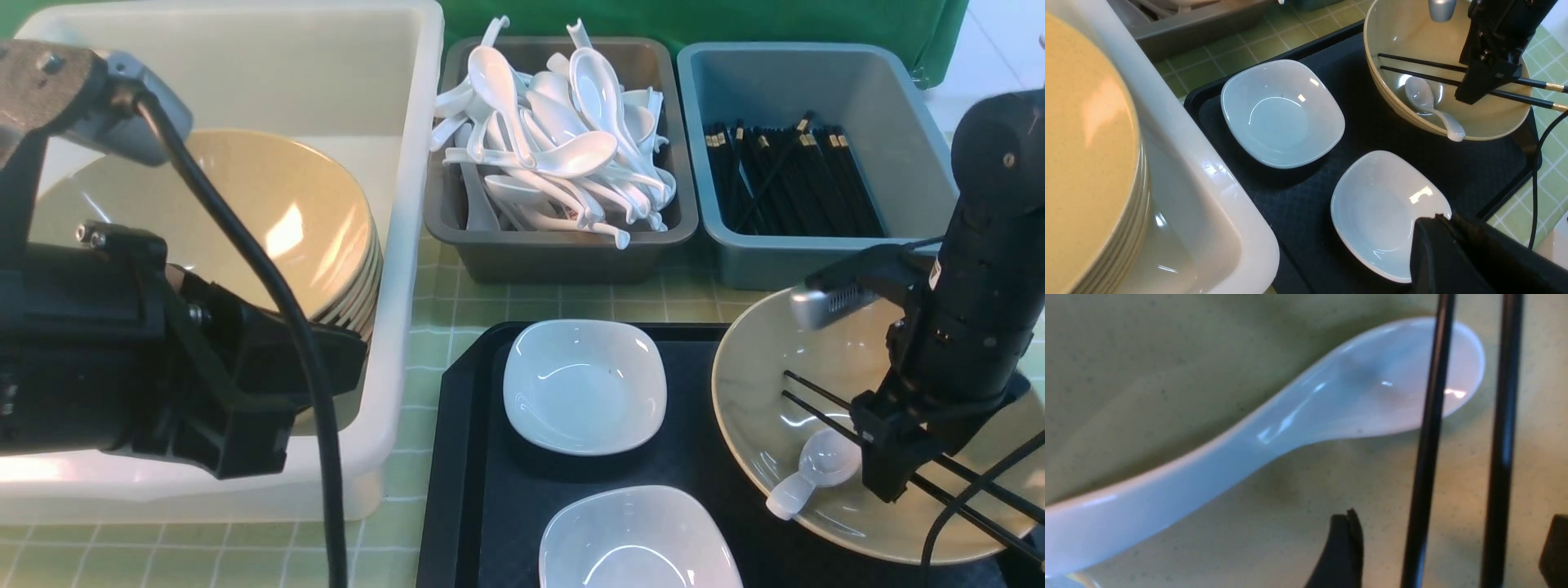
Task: On green table put chopsticks spoon bowls plates into blue grey white boxes.
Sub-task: 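Move the grippers toward the tableware on the black tray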
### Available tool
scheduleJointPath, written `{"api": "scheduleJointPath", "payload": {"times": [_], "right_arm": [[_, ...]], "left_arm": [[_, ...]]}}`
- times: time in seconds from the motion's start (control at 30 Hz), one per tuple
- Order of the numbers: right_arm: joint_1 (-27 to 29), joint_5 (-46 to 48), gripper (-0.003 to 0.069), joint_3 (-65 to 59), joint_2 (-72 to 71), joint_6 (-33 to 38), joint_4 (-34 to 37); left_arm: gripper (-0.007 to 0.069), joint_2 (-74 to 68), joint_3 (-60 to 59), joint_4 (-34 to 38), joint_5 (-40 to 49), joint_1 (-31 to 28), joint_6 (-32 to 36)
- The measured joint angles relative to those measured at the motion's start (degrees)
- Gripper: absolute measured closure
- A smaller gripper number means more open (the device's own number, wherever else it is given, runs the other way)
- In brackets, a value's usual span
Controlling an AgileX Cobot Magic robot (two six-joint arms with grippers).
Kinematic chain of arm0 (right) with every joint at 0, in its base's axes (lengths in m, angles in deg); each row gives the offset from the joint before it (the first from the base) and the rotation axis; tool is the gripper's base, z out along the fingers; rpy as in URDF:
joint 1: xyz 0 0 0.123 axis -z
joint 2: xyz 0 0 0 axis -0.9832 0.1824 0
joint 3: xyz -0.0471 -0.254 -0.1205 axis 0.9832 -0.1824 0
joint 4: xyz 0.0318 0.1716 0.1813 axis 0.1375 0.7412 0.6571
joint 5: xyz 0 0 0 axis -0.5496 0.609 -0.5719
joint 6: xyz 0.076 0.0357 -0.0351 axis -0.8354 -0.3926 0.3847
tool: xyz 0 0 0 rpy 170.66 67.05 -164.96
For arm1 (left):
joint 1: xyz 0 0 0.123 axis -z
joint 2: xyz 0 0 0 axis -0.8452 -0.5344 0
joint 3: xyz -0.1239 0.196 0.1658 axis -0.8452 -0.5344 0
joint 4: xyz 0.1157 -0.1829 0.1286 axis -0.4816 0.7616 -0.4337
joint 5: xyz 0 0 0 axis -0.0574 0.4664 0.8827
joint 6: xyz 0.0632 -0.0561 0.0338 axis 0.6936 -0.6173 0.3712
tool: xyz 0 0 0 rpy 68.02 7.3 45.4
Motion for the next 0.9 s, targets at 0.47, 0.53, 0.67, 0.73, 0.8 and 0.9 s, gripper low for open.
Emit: {"api": "scheduleJointPath", "payload": {"times": [0.47, 0.53, 0.67, 0.73, 0.8, 0.9], "right_arm": [[0.00, 1.40, 0.0596, -0.16, 0.00, 1.48, -0.15], [0.00, 1.69, 0.0596, -0.16, 0.00, 1.48, -0.15], [0.00, 2.96, 0.0596, 0.48, 0.00, 1.48, -0.15], [0.00, 3.42, 0.0596, 1.11, 0.00, 1.53, -0.15], [0.00, 3.80, 0.0596, 2.13, 0.00, 1.95, -0.03], [0.00, 3.86, 0.0596, 3.49, 0.00, 3.17, 0.89]], "left_arm": [[0.0624, 0.00, 0.00, 0.00, 0.00, 0.00, 0.30], [0.0624, 0.00, 0.00, 0.00, 0.00, 0.00, 0.30], [0.0624, 0.00, 0.00, 0.00, 0.00, 0.00, 0.30], [0.0624, 0.00, 0.00, 0.00, 0.00, 0.00, 0.30], [0.0624, 0.00, 0.00, 0.00, 0.00, 0.00, 0.30], [0.0624, 0.00, 0.00, 0.00, 0.00, 0.00, 0.30]]}}
